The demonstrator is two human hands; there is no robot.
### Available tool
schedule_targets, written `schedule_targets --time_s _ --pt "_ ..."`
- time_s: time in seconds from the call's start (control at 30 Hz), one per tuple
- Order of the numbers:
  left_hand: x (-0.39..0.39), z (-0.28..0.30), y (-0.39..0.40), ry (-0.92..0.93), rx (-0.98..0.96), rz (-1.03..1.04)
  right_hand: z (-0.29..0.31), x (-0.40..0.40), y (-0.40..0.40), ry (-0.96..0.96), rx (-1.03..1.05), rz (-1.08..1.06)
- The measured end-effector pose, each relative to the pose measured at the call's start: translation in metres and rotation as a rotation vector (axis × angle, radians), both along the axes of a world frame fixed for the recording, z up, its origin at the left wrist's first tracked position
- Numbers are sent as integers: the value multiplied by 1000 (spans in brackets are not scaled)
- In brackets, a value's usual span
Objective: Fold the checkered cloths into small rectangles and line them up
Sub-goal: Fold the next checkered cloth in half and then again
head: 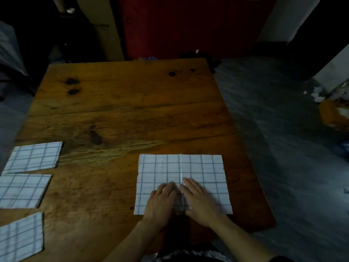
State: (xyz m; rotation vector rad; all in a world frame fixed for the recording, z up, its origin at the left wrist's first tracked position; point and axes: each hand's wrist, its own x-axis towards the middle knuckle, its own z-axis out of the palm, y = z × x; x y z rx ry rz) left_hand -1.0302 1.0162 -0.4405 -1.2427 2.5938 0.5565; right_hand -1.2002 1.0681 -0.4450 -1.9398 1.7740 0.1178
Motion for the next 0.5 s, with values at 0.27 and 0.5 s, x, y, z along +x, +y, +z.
schedule_targets --time_s 0.27,0.5 --pt "36 -11 -2 9 -10 58 -14 -26 12 80 25 -4" --pt "72 -23 0 -1 -58 45 -21 -64 49 41 52 -197"
